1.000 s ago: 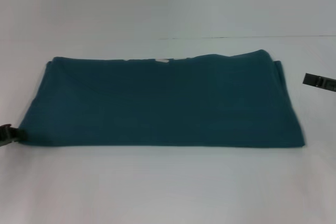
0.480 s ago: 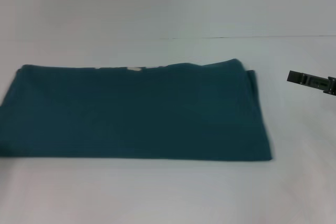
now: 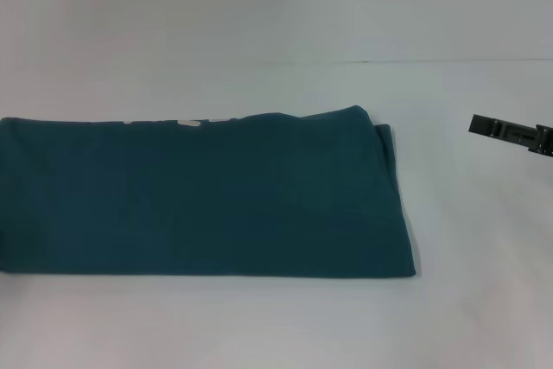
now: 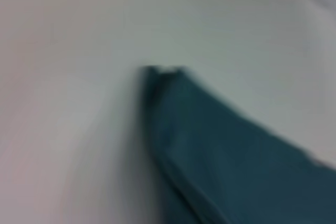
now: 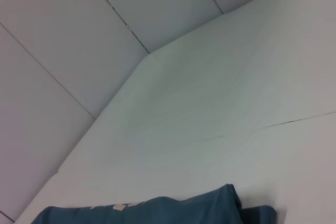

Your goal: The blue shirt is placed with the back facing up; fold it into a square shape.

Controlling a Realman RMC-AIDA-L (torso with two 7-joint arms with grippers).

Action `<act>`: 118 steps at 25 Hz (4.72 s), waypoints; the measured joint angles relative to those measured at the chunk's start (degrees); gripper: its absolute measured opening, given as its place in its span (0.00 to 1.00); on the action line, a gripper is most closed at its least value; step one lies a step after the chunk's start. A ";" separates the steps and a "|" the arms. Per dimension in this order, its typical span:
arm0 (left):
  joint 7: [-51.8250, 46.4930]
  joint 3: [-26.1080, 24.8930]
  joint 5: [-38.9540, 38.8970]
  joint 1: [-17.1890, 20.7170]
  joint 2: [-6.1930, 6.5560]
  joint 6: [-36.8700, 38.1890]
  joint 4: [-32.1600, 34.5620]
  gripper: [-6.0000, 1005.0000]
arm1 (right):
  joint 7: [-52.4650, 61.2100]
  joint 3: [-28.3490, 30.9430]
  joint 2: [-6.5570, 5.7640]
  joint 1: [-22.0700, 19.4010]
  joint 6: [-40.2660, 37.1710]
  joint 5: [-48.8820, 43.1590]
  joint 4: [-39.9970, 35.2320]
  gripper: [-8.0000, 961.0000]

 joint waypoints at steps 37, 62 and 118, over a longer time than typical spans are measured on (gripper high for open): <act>40.58 21.56 -37.68 -26.53 -7.57 -7.64 -61.07 0.27 | -5.50 -0.56 -3.00 -1.92 -0.54 -0.45 0.03 0.94; 49.40 37.32 -34.05 -4.14 -6.80 10.14 -25.87 0.93 | 16.76 -15.48 -3.37 9.09 4.87 -5.83 8.78 0.94; 51.28 35.41 -30.19 -3.85 -6.47 9.24 -21.59 0.92 | 13.38 -24.11 3.78 15.90 24.35 -1.32 13.91 0.04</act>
